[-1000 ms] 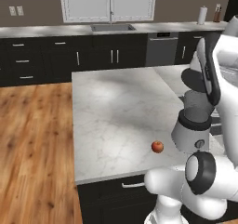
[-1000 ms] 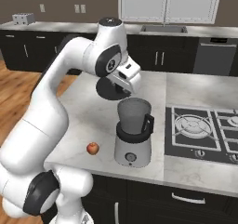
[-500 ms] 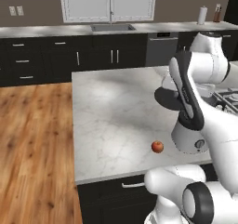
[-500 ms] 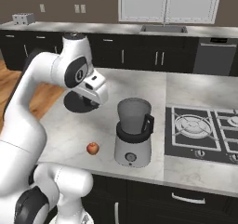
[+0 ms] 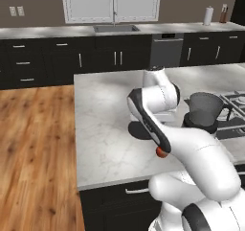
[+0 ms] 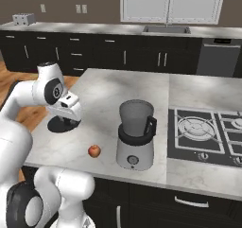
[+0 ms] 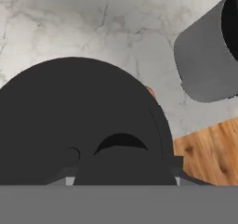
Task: Open the blender lid, put the apple in the blender, close the lid, and start the blender.
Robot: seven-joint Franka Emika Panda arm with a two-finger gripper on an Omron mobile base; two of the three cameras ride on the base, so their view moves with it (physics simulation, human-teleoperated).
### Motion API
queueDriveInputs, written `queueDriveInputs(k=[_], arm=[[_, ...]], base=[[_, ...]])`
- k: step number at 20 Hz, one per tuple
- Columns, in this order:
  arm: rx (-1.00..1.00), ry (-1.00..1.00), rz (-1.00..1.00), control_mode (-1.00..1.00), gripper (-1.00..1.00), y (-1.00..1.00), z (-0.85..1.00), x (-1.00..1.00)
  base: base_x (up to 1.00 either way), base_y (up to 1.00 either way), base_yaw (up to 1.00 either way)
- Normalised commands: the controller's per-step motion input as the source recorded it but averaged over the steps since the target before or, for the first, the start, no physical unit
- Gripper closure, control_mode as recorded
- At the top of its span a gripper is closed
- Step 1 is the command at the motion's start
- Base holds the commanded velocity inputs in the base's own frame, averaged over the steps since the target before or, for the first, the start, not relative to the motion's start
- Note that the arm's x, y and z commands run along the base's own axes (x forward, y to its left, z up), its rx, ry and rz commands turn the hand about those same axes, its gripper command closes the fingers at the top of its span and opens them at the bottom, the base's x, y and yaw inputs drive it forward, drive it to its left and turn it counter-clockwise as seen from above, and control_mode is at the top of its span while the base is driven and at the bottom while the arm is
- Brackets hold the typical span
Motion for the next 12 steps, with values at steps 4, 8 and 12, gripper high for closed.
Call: queueDriveInputs(k=[4,8,12], arm=[[-0.10,0.11,0.00,-1.00,1.00,0.76,-0.86,0.52],[0.00,0.00,0.02,-1.00,1.00,0.23,-0.71,0.40],[0.00,0.00,0.05,-1.00,1.00,0.03,-0.71,0.34]], base=[[0.00,0.00,0.00],[0.00,0.00,0.00],[0.00,0.00,0.00]])
